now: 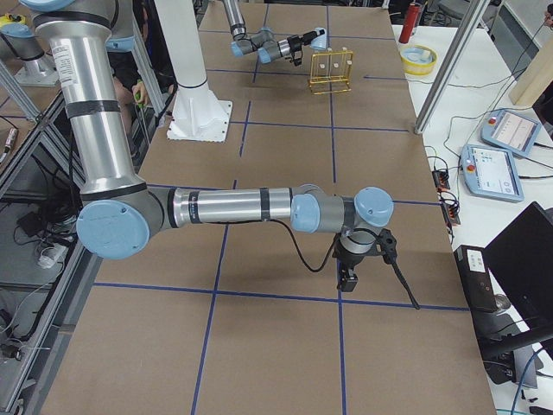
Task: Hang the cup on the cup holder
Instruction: 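Carry the cup with the left gripper onto a peg of the gold rack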
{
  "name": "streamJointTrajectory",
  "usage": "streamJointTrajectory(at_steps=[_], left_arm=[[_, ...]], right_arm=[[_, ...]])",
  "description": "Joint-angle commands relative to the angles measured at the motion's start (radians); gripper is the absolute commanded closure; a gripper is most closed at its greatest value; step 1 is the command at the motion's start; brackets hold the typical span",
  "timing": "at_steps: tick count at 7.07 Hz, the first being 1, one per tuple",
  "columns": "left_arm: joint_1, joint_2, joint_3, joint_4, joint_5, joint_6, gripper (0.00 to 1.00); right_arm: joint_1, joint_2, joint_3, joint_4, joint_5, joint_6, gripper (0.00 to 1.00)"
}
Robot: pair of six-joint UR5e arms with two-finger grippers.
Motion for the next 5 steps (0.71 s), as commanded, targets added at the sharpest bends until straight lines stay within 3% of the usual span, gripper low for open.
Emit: streamJointTrajectory(at_steps=[1,5], left_arm=[[0.000,-0.012,0.013,-0.001,0.000,0.000,1.00],[0.003,-0.039,0.042,0.001,-0.020,-0.004,1.00]], right_arm=[[0.000,0.000,-0.001,0.000,0.000,0.001,0.00],[-0.001,0.000,-0.001,0.000,0.000,0.000,0.00]])
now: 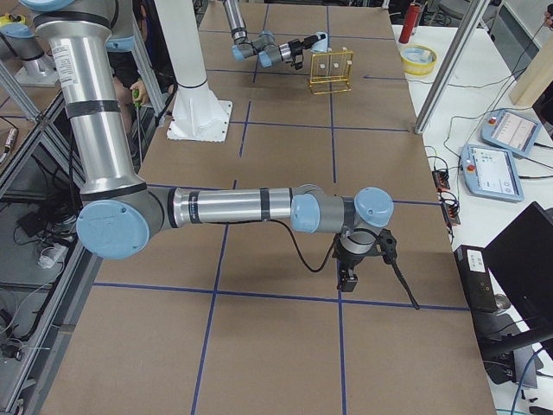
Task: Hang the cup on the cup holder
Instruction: 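Carry the cup with the left gripper onto a peg of the gold rack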
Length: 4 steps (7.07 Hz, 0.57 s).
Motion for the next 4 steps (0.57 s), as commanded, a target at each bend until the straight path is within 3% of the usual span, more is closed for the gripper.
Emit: streamJointTrajectory(at_steps=[1,4], left_arm=[[0.001,-0.003,-0.002,0.001,-0.032,-0.002,1.00],[0.001,-0.003,-0.005,0.001,-0.061,-0.003,1.00]], right_arm=[[0.000,0.000,0.001,0.000,0.000,0.001,0.00],[0.000,0.000,0.000,0.000,0.000,0.000,0.00]])
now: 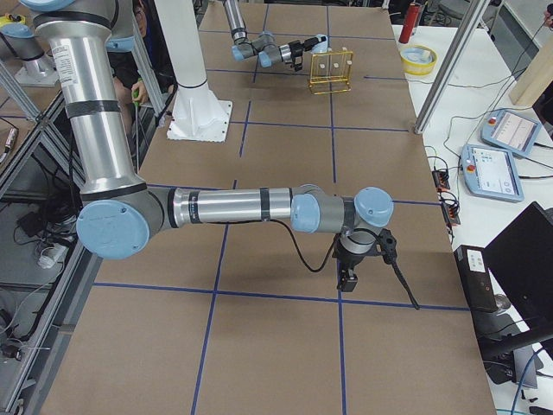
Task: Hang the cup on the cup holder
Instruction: 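Carry the cup with the left gripper onto a peg of the gold rack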
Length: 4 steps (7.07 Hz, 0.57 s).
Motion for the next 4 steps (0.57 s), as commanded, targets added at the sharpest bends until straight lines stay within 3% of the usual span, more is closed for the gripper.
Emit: streamJointTrajectory(at_steps=[1,4], left_arm=[[0.002,0.001,-0.001,0.000,-0.017,-0.001,0.98],[0.003,0.003,-0.004,-0.002,-0.010,0.000,0.98]], right_arm=[[0.000,0.000,0.000,0.000,0.000,0.000,0.00],[0.000,0.000,0.000,0.000,0.000,0.001,0.00]])
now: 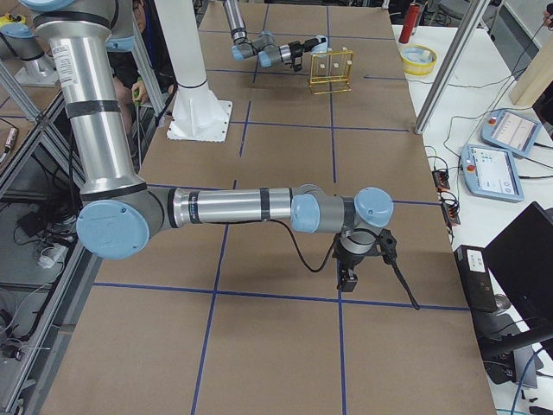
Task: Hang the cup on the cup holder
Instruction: 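Carry the cup with the left gripper onto a peg of the gold rack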
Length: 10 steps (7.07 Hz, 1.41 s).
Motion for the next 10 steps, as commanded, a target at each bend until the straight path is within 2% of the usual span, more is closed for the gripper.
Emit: streamJointTrajectory(at_steps=[1,2,7,10], left_arm=[[0.003,0.003,-0.001,-0.001,0.006,-0.001,0.95],[0.003,0.003,-0.001,-0.003,0.006,-0.015,0.01],[0.003,0.014,-0.038,-0.007,0.007,-0.044,0.00],[0.007,0.197,-0.194,-0.012,0.009,-0.149,0.00]], right_arm=[[0.000,0.000,0.000,0.000,0.000,0.001,0.00],[0.000,0.000,0.000,0.002,0.000,0.001,0.00],[0.000,0.000,0.000,0.000,0.000,-0.001,0.00],[0.000,0.000,0.000,0.000,0.000,-0.001,0.00]])
